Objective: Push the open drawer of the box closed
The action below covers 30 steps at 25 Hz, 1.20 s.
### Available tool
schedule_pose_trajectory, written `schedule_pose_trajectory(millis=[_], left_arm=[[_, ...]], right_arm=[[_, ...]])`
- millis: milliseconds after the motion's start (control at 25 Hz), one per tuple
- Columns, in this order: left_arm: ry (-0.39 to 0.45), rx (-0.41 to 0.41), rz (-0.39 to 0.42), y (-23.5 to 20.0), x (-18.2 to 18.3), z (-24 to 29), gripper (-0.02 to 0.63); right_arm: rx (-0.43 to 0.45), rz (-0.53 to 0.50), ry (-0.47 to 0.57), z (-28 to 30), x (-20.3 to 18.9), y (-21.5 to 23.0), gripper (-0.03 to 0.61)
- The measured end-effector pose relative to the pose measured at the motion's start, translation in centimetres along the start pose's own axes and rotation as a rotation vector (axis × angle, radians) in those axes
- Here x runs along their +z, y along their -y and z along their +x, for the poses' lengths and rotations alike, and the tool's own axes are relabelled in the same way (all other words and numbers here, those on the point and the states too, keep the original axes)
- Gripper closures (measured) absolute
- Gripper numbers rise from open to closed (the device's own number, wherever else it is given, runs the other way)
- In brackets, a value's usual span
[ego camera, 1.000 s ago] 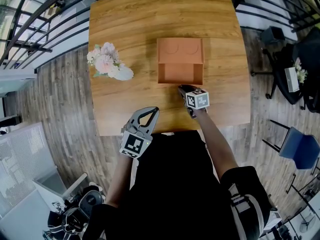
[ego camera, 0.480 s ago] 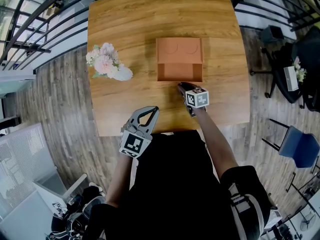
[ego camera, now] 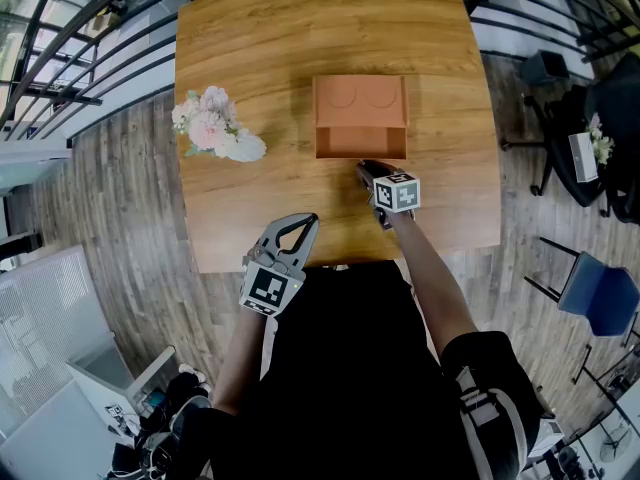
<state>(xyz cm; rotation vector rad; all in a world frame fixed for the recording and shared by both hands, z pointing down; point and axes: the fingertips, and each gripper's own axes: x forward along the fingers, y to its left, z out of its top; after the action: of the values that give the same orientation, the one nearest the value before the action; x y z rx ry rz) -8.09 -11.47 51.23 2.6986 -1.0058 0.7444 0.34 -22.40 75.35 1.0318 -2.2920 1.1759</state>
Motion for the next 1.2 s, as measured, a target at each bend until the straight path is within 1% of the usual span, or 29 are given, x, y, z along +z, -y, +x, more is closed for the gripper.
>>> schedule_pose_trajectory(millis=[520, 600, 1200], left_arm=[[-0.006, -0.002, -0.007, 0.2, 0.0, 0.4, 0.592], [-0.002, -0.005, 0.001, 0.2, 0.1, 0.6, 0.592], [-0.007, -0.022, -0.007, 0.1, 0.4, 1.2, 0.592]], right_arm=[[-0.006, -0.002, 0.029, 0.4, 1.5, 0.8, 0.499], [-0.007, 0.000, 0.031, 0.4, 1.7, 1.0, 0.499], [-0.013, 0.002, 0.040, 1.3, 3.1, 1.6, 0.499]])
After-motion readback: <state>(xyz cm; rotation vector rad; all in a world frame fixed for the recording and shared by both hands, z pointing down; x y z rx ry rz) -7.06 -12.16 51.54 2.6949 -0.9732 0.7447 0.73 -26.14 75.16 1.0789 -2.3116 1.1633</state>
